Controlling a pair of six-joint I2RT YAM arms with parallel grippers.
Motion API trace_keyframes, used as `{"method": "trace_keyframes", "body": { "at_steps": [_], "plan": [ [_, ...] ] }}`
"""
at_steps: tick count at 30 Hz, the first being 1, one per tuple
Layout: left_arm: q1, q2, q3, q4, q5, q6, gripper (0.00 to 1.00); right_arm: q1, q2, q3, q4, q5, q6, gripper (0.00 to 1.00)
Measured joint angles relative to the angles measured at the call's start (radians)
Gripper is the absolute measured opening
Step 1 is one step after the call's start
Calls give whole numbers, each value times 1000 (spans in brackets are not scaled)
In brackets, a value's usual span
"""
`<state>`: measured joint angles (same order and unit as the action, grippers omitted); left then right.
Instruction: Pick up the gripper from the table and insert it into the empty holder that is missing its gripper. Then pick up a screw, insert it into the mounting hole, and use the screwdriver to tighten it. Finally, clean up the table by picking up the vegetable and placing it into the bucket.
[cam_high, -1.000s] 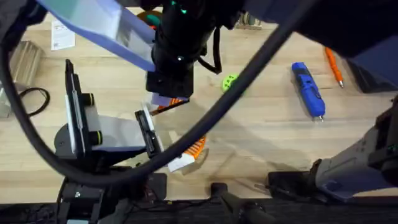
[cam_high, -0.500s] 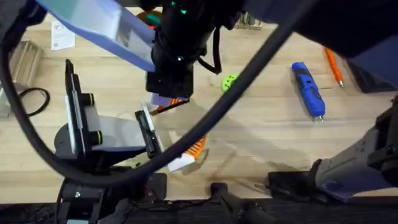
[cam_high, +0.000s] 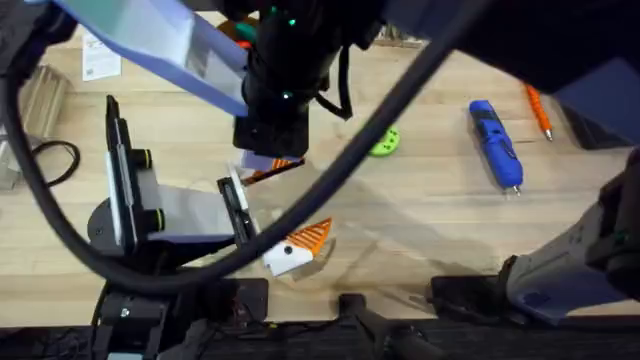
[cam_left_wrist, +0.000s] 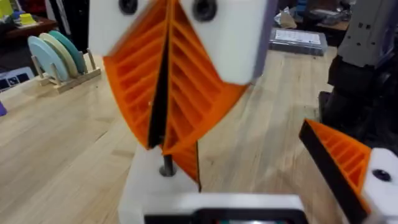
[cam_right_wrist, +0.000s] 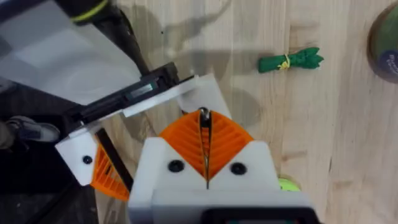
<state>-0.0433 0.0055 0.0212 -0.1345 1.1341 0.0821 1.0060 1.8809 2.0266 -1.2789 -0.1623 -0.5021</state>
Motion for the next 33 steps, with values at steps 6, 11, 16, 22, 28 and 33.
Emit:
{"method": "trace_keyframes", "body": {
  "at_steps": [6,11,16,22,28,33],
  "plan": [
    [0,0,0,0,4,-8,985,0,6,3,6,0,0,6],
    [0,0,0,0,6,-8,985,0,6,3,5,0,0,6],
    [0,0,0,0,7,-8,985,0,6,3,5,0,0,6],
    [0,0,0,0,6,-7,985,0,8,3,0,24,5,6],
    [0,0,0,0,6,-14,985,4,16,3,3,34,18,6],
    [0,0,-1,0,7,-10,986,10,19,3,2,27,23,6]
  ]
}}
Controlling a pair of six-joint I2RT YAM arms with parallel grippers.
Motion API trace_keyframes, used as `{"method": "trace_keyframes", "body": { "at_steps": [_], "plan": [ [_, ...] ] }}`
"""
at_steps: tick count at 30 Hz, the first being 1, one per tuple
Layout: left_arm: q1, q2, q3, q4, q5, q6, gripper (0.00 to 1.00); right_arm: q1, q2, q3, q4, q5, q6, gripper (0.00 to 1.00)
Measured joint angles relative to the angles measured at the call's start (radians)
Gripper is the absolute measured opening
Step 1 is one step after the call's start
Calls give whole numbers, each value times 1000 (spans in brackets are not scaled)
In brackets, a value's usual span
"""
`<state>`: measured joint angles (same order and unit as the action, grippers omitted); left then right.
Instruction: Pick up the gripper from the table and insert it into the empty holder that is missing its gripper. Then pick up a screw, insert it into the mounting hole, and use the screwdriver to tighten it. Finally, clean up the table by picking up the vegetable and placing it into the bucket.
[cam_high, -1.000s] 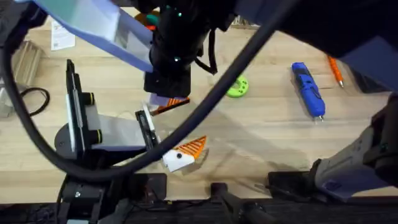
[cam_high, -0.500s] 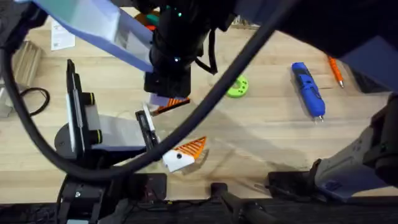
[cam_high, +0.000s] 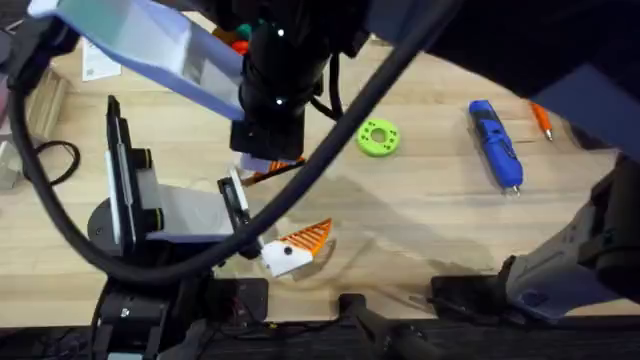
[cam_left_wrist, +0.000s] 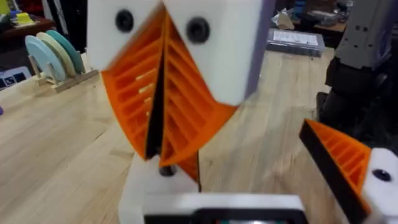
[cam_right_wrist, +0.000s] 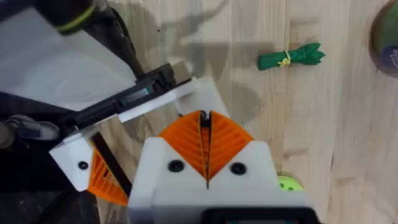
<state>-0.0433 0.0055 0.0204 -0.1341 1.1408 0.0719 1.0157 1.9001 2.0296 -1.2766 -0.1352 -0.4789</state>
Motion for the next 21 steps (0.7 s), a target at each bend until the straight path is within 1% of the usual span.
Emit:
{"method": "trace_keyframes", "body": {
  "at_steps": [21],
  "plan": [
    [0,0,0,0,-1,3,985,5,2,0,18,16,34,6]
  ]
}}
